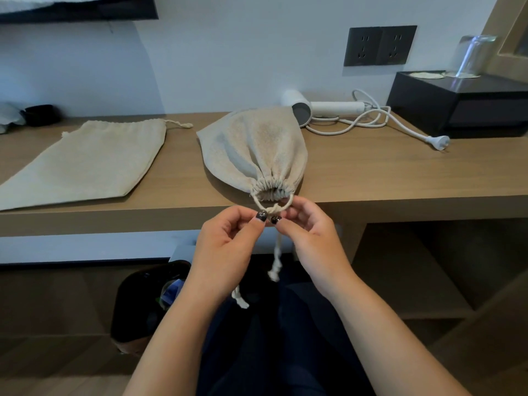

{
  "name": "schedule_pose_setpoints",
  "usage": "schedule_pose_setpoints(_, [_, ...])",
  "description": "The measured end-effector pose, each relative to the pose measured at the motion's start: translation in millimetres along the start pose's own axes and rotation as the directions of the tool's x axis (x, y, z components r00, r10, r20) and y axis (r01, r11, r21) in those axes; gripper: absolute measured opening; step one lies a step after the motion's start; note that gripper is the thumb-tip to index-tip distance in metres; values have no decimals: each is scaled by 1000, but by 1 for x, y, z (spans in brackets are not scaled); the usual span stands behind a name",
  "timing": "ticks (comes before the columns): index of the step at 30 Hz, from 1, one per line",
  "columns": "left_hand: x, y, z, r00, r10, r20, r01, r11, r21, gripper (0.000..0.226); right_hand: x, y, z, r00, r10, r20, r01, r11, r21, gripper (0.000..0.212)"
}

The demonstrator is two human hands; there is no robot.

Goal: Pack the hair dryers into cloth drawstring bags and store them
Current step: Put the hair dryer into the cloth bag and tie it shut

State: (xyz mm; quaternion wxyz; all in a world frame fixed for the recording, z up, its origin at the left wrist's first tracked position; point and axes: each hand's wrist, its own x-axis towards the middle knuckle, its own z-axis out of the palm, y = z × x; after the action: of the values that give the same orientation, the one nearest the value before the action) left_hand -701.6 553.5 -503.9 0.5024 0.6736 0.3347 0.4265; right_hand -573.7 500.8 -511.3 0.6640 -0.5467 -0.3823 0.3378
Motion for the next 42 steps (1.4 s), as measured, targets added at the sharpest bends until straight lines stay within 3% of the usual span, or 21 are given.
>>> schedule_pose_setpoints(4, [-1, 1, 0, 998, 64, -23, -64, 997, 33, 14, -3, -1, 0, 993, 106, 52, -113, 979, 169, 28])
schedule_pose_setpoints(7, [-2, 3, 0, 994, 86, -61, -82, 994, 72, 14, -6, -10, -8, 997, 80, 21, -78, 994, -82, 17])
schedule_pose_setpoints(10, [-3, 5, 2, 982, 126, -143, -110, 987, 118, 16, -9, -19, -14, 997, -81, 0, 76, 937, -340, 13])
schedule_pose_setpoints(13, [-4, 10, 5, 967, 173, -189, -152, 981, 121, 20, -11, -28, -21, 978, -206, -40, 178, 913, -368, 15])
schedule_pose_setpoints(17, [1, 11, -3, 949, 160, -273, -136, 985, 106, 24, -9, -40, -43, 954, -271, -128, 207, 905, -371, 20])
schedule_pose_setpoints(22, [-3, 1, -4, 962, 112, -249, -87, 990, 107, 24, -14, -32, -61, 952, -288, -107, 212, 867, -451, 25])
schedule_pose_setpoints(28, [-5, -3, -9, 997, 42, -58, -42, 999, 8, 18, -17, -22, -64, 995, 27, 94, 12, 920, -392, 14])
schedule_pose_setpoints(30, [-5, 0, -9, 999, 44, 16, -44, 998, -36, 16, -16, -23, -58, 981, 123, 149, -83, 965, -250, 16])
schedule_pose_setpoints(33, [-5, 4, -3, 997, 73, 23, -73, 997, 5, 15, -13, -26, -44, 954, 192, 230, -184, 981, -55, 20])
schedule_pose_setpoints(36, [-5, 7, 0, 988, 152, -7, -152, 987, 57, 20, -11, -24, -36, 965, 166, 201, -145, 983, -116, 22])
schedule_pose_setpoints(42, [-9, 12, -9, 973, 204, -105, -200, 979, 48, 27, -12, -35, -43, 995, -66, 78, 78, 984, -159, 23])
